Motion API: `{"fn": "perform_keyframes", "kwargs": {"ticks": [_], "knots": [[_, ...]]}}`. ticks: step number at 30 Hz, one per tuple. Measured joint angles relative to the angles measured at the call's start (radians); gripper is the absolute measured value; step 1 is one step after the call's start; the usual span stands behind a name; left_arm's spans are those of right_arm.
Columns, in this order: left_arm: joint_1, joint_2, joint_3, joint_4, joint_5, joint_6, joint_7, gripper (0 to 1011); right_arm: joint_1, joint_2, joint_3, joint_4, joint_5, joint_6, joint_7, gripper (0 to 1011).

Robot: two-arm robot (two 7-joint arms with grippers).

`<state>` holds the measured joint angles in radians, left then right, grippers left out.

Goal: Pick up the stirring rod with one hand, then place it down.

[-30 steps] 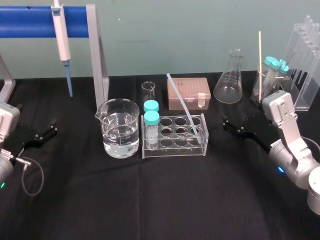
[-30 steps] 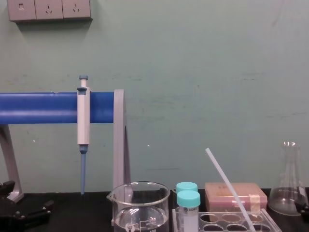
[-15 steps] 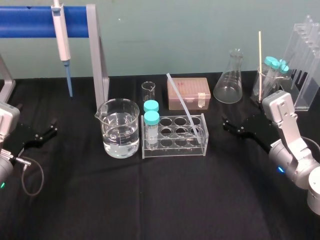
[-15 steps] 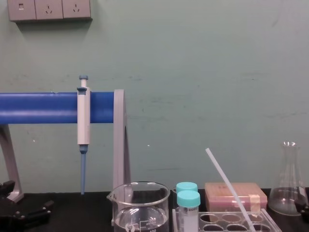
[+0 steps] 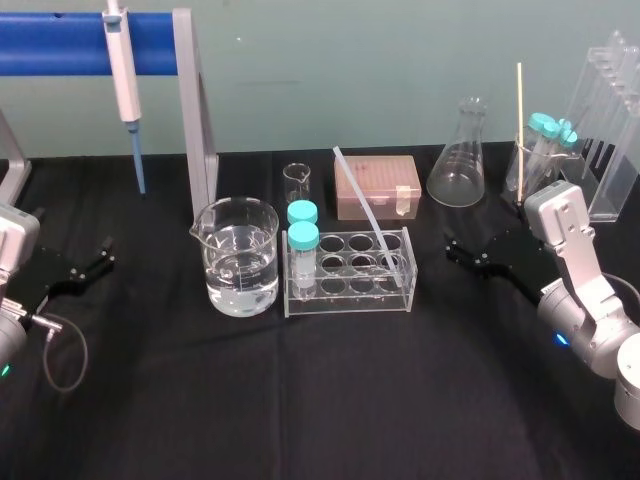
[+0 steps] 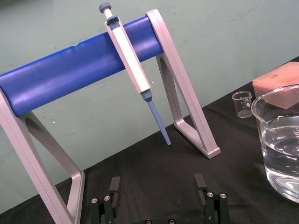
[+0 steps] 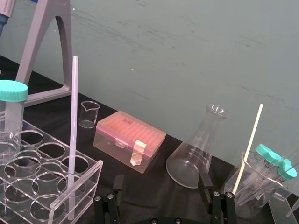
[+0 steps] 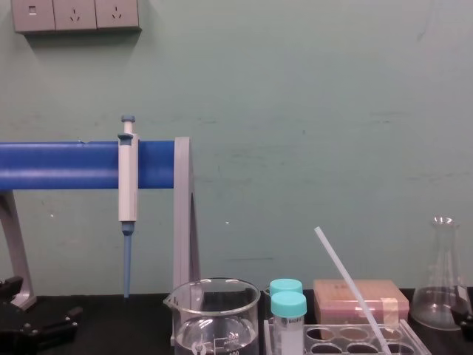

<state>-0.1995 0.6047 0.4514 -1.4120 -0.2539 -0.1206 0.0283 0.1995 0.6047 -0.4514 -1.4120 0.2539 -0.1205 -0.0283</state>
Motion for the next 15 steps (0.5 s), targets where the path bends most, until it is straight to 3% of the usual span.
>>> {"fn": "perform_keyframes", "kwargs": {"ticks": [15], "knots": [[0.000, 0.000, 0.000, 0.000, 0.000, 0.000, 0.000, 1000, 0.000, 0.000, 0.000, 0.000, 0.000, 0.000, 0.000, 1002]]}}
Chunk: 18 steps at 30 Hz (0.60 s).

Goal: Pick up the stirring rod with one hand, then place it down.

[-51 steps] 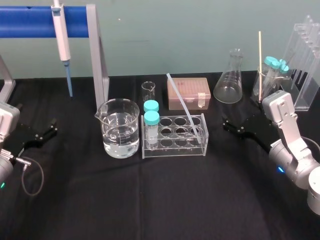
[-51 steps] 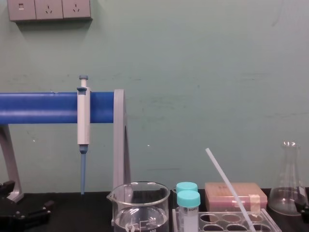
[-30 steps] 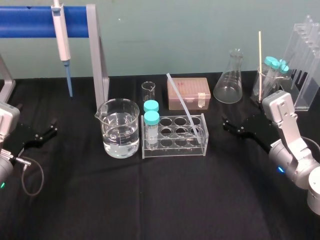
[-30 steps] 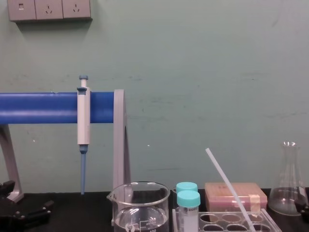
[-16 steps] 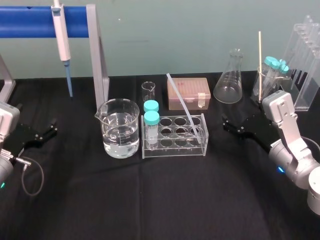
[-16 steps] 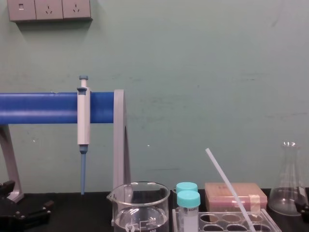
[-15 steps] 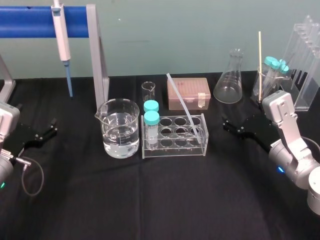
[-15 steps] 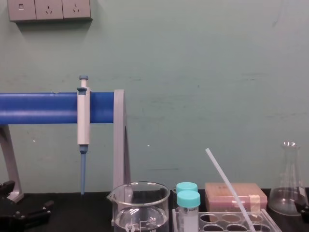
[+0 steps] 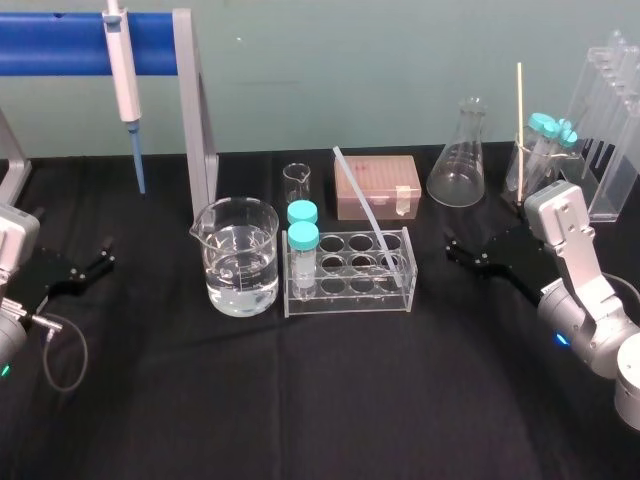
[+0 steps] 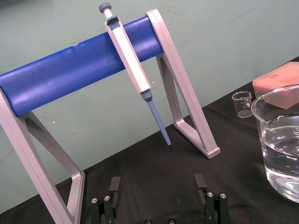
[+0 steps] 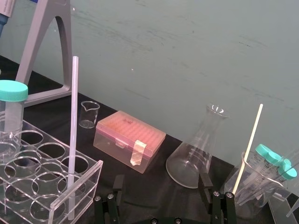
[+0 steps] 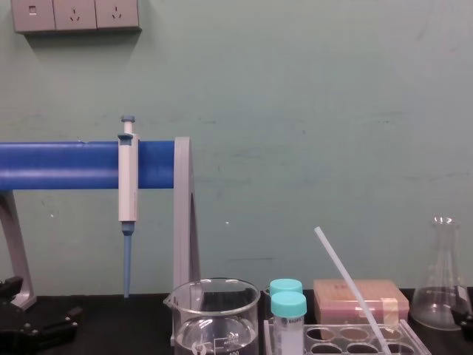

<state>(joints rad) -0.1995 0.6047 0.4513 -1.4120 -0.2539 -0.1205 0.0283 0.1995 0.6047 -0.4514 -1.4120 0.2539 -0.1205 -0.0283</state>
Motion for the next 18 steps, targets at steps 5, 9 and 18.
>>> {"fn": "perform_keyframes", "kwargs": {"ticks": [5, 9, 18], "knots": [[0.000, 0.000, 0.000, 0.000, 0.000, 0.000, 0.000, 1000, 0.000, 0.000, 0.000, 0.000, 0.000, 0.000, 0.000, 1002], [0.000, 0.000, 0.000, 0.000, 0.000, 0.000, 0.000, 1000, 0.000, 0.000, 0.000, 0.000, 0.000, 0.000, 0.000, 1002], [0.000, 0.000, 0.000, 0.000, 0.000, 0.000, 0.000, 1000, 0.000, 0.000, 0.000, 0.000, 0.000, 0.000, 0.000, 1002]]}}
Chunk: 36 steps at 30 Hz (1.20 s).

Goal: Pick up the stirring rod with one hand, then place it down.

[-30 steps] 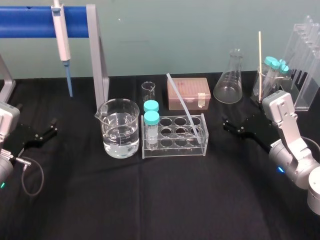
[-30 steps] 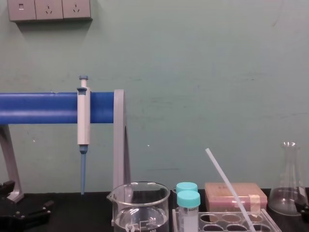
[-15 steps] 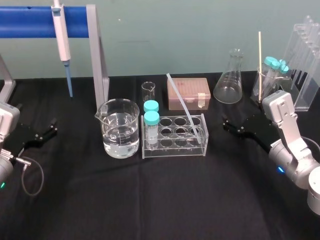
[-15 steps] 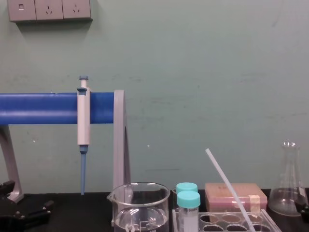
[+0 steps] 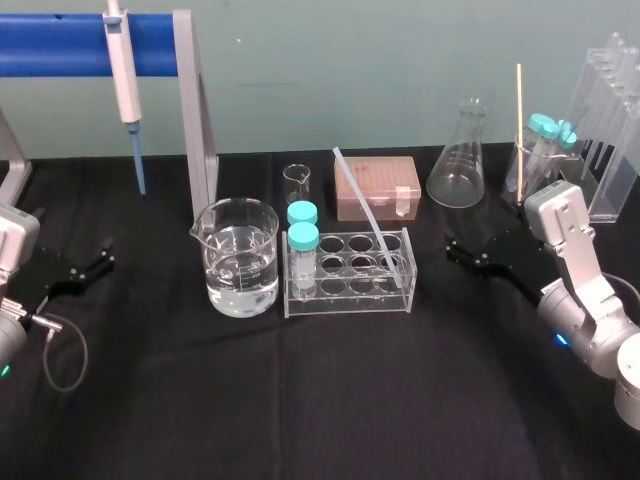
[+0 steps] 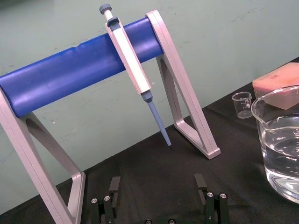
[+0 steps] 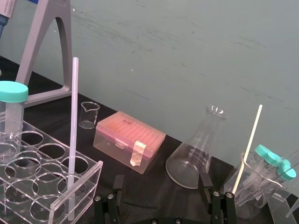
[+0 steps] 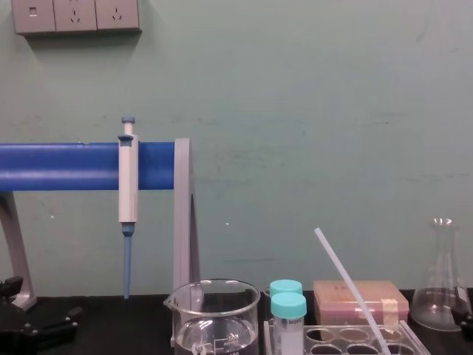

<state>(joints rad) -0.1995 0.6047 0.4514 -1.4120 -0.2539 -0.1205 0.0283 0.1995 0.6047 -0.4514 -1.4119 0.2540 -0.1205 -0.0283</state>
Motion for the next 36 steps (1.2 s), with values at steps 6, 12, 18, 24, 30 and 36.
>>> {"fn": "perform_keyframes", "kwargs": {"ticks": [6, 12, 18, 24, 30, 36], "knots": [[0.000, 0.000, 0.000, 0.000, 0.000, 0.000, 0.000, 1000, 0.001, -0.001, 0.003, 0.002, -0.011, -0.010, 0.006, 1002], [0.000, 0.000, 0.000, 0.000, 0.000, 0.000, 0.000, 1000, 0.021, -0.012, 0.019, 0.025, -0.014, -0.064, 0.054, 1002], [0.000, 0.000, 0.000, 0.000, 0.000, 0.000, 0.000, 1000, 0.064, -0.037, 0.029, 0.078, 0.018, -0.115, 0.139, 1002], [0.000, 0.000, 0.000, 0.000, 0.000, 0.000, 0.000, 1000, 0.126, -0.069, 0.022, 0.145, 0.047, -0.156, 0.250, 1000], [0.000, 0.000, 0.000, 0.000, 0.000, 0.000, 0.000, 1000, 0.202, -0.107, 0.007, 0.229, 0.058, -0.183, 0.349, 1002], [0.000, 0.000, 0.000, 0.000, 0.000, 0.000, 0.000, 1000, 0.273, -0.141, -0.010, 0.311, 0.045, -0.203, 0.417, 1000]]}}
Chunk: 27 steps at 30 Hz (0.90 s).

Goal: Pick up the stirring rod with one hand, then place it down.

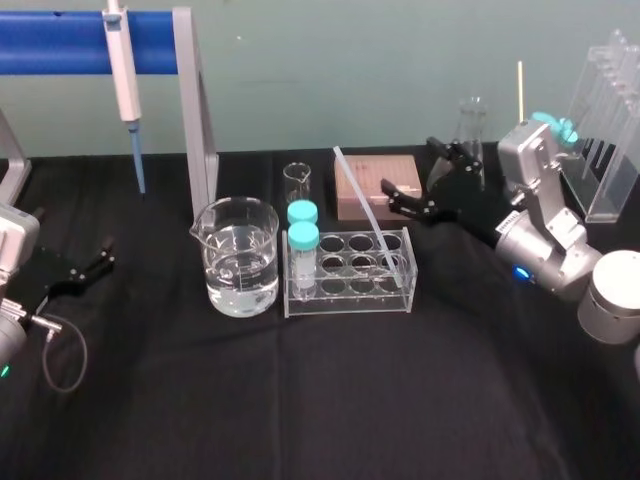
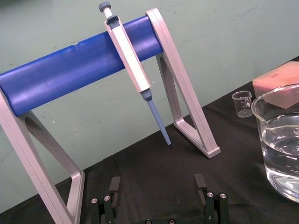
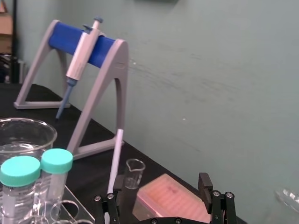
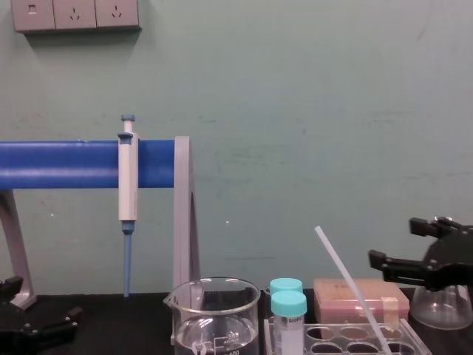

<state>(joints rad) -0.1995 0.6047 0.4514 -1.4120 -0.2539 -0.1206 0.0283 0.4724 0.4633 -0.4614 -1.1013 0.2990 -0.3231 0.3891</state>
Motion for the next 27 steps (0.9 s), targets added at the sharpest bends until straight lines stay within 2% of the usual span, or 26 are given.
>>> {"fn": "perform_keyframes", "kwargs": {"ticks": [1, 7, 14, 19, 22, 23, 27], "knots": [[0.000, 0.000, 0.000, 0.000, 0.000, 0.000, 0.000, 1000, 0.027, -0.016, -0.008, 0.038, -0.004, -0.010, 0.029, 1002], [0.000, 0.000, 0.000, 0.000, 0.000, 0.000, 0.000, 1000, 0.096, -0.059, -0.021, 0.135, -0.001, -0.043, 0.128, 1002], [0.000, 0.000, 0.000, 0.000, 0.000, 0.000, 0.000, 1000, 0.140, -0.098, -0.024, 0.208, 0.008, -0.073, 0.205, 1002], [0.000, 0.000, 0.000, 0.000, 0.000, 0.000, 0.000, 1000, 0.177, -0.129, -0.019, 0.282, 0.029, -0.083, 0.263, 1000], [0.000, 0.000, 0.000, 0.000, 0.000, 0.000, 0.000, 1000, 0.210, -0.156, -0.009, 0.351, 0.053, -0.083, 0.315, 1000], [0.000, 0.000, 0.000, 0.000, 0.000, 0.000, 0.000, 1000, 0.210, -0.156, -0.009, 0.351, 0.053, -0.083, 0.315, 1002], [0.000, 0.000, 0.000, 0.000, 0.000, 0.000, 0.000, 1000, 0.254, -0.190, -0.003, 0.440, 0.065, -0.088, 0.370, 1002]]}}
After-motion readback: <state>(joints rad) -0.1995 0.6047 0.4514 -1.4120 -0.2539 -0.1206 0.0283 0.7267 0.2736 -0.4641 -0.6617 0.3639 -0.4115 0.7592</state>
